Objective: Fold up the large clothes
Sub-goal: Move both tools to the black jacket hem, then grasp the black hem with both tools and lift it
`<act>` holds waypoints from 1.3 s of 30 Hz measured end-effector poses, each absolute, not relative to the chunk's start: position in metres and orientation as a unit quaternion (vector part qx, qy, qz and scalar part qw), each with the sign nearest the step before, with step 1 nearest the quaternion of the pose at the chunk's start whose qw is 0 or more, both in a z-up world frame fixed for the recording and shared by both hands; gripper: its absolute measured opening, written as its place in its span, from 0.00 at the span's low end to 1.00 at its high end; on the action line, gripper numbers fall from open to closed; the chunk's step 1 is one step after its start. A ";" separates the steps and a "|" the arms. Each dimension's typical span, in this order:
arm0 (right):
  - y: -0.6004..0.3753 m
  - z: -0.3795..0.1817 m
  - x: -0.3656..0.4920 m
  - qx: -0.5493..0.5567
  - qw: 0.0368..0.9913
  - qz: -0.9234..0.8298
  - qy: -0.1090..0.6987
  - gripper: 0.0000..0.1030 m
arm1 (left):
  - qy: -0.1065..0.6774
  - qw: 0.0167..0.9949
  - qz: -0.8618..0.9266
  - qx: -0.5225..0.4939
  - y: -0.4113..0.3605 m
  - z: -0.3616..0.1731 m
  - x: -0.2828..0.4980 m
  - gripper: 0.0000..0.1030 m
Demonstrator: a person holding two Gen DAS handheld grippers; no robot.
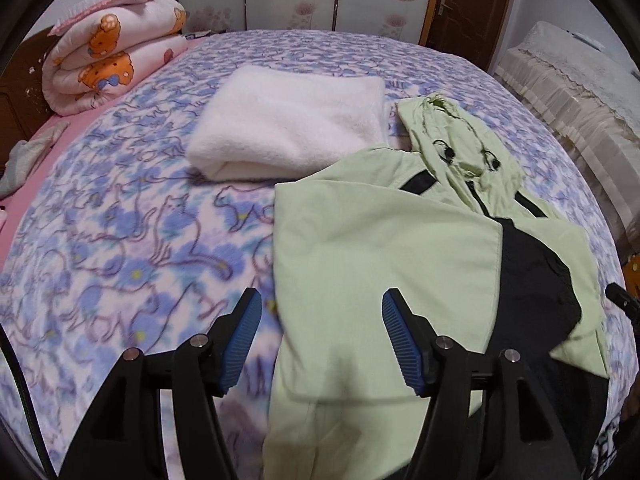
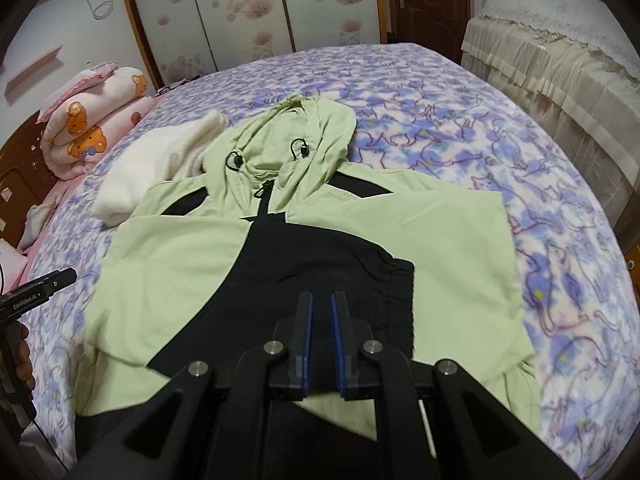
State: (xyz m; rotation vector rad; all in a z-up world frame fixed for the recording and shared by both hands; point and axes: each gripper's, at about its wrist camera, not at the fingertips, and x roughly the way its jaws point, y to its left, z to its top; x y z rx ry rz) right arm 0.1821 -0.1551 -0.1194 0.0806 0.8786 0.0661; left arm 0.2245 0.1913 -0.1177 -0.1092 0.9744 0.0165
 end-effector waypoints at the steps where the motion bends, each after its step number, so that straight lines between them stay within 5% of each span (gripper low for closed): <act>1: -0.156 -0.116 0.175 0.037 0.904 0.033 0.424 0.09 | 0.467 0.883 0.006 -0.051 0.191 -0.114 0.215 0.60; 4: -0.159 -0.106 0.148 0.027 0.906 0.032 0.421 0.11 | 0.462 0.886 0.003 -0.046 0.192 -0.103 0.184 0.61; 10: -0.171 -0.092 0.089 0.001 0.910 0.034 0.414 0.37 | 0.462 0.886 -0.004 -0.041 0.193 -0.095 0.122 0.67; 18: -0.195 -0.104 0.021 -0.071 0.889 0.058 0.449 0.49 | 0.508 0.860 -0.020 -0.050 0.195 -0.129 0.038 0.68; 27: -0.257 -0.166 -0.020 -0.113 0.846 0.052 0.519 0.49 | 0.574 0.814 -0.021 -0.091 0.196 -0.206 -0.018 0.68; 39: -0.342 -0.240 -0.047 0.054 0.796 0.046 0.602 0.49 | 0.594 0.797 -0.038 -0.100 0.196 -0.231 -0.061 0.71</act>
